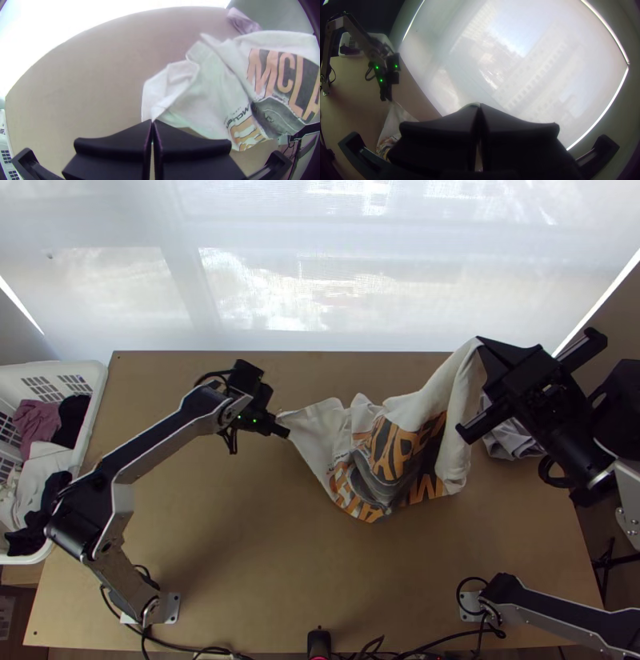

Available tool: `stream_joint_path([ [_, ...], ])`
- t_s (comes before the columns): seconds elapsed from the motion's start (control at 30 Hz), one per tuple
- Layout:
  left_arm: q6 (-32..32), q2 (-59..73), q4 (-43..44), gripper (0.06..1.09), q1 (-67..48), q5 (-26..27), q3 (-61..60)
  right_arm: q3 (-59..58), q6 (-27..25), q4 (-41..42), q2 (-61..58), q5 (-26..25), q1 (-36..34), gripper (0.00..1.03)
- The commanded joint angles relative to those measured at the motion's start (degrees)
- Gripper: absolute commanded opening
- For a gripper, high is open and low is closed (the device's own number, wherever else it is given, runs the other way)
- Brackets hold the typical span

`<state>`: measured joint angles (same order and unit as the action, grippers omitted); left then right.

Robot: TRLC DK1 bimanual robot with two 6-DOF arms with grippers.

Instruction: Fold the t-shirt

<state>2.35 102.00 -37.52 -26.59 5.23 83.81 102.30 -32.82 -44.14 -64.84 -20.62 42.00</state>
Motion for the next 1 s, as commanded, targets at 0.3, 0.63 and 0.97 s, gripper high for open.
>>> stream_joint_path([
  [0.3, -2.0, -24.7, -1.6, 0.09, 13.7, 0.2, 3.3, 10.0, -0.6, 1.1, -5.7, 0.1, -2.7, 0.03],
  [0.63, 0.5, -36.2, -1.9, 0.09, 27.3, 0.2, 3.4, 15.3, 0.3, 1.2, -7.6, 0.5, -2.7, 0.02],
  [0.97, 0.7, -45.0, -1.9, 0.09, 30.8, 0.3, 11.3, 14.8, -2.7, 11.4, -2.7, 0.5, -2.4, 0.02],
])
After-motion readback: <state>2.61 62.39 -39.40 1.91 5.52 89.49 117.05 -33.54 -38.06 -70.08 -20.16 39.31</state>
